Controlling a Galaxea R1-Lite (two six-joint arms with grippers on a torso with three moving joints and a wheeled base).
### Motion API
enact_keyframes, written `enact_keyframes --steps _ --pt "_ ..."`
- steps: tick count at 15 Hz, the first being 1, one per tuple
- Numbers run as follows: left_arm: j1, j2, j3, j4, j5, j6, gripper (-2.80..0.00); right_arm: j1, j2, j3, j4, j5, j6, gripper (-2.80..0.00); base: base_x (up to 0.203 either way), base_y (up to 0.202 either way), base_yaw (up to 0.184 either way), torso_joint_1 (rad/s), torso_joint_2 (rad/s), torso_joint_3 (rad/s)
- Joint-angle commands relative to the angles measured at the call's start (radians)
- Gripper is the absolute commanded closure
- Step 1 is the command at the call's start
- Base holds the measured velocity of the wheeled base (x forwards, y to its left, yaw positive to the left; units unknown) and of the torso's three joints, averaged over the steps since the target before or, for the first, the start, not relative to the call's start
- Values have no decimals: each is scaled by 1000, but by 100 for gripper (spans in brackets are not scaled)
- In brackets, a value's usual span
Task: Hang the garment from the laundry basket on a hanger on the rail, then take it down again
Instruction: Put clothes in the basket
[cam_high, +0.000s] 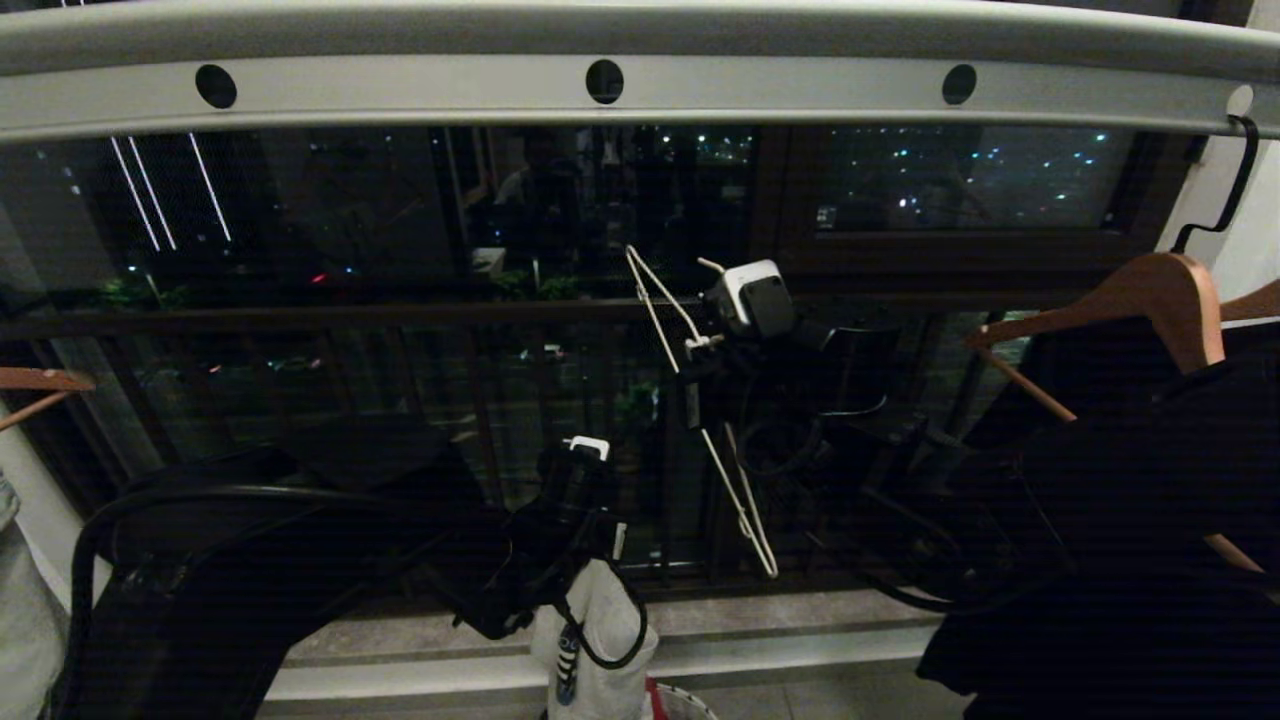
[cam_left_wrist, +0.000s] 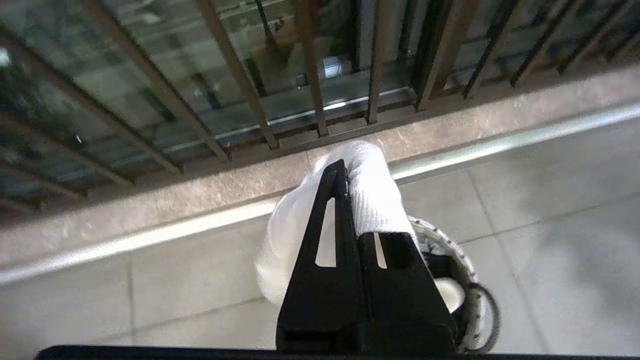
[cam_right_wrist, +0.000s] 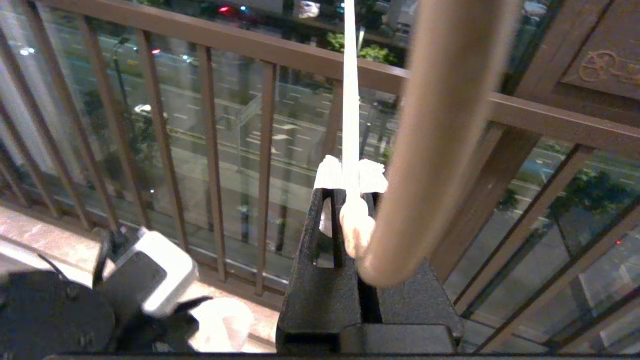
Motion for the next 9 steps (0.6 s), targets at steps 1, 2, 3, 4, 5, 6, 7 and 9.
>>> enact_keyframes --steps 1,2,3,4,5,6,7,9 --pt "-16 32 -20 1 1 46 0 -8 3 -5 -5 -2 -1 0 0 0 0 0 0 0" --pt "-26 41 -27 1 1 67 0 -9 1 -5 -8 -2 -1 0 0 0 0 0 0 0" --pt "-40 60 -36 1 2 74 0 -16 1 -6 -8 -2 -2 0 0 0 0 0 0 0" --pt "-44 79 -49 4 3 77 0 -17 0 -6 -8 -2 -3 0 0 0 0 0 0 0" --pt "-45 96 -60 4 3 83 0 -19 -1 -6 -8 -2 -3 0 0 0 0 0 0 0" --pt "-44 106 -59 4 3 119 -280 -19 -3 -6 -8 -2 -3 0 0 0 0 0 0 0" --pt "-42 104 -47 4 3 123 -280 -19 -3 -6 -8 -2 -3 0 0 0 0 0 0 0" --pt "-43 81 -2 4 3 127 -280 -19 -5 -6 -8 -2 -3 0 0 0 0 0 0 0"
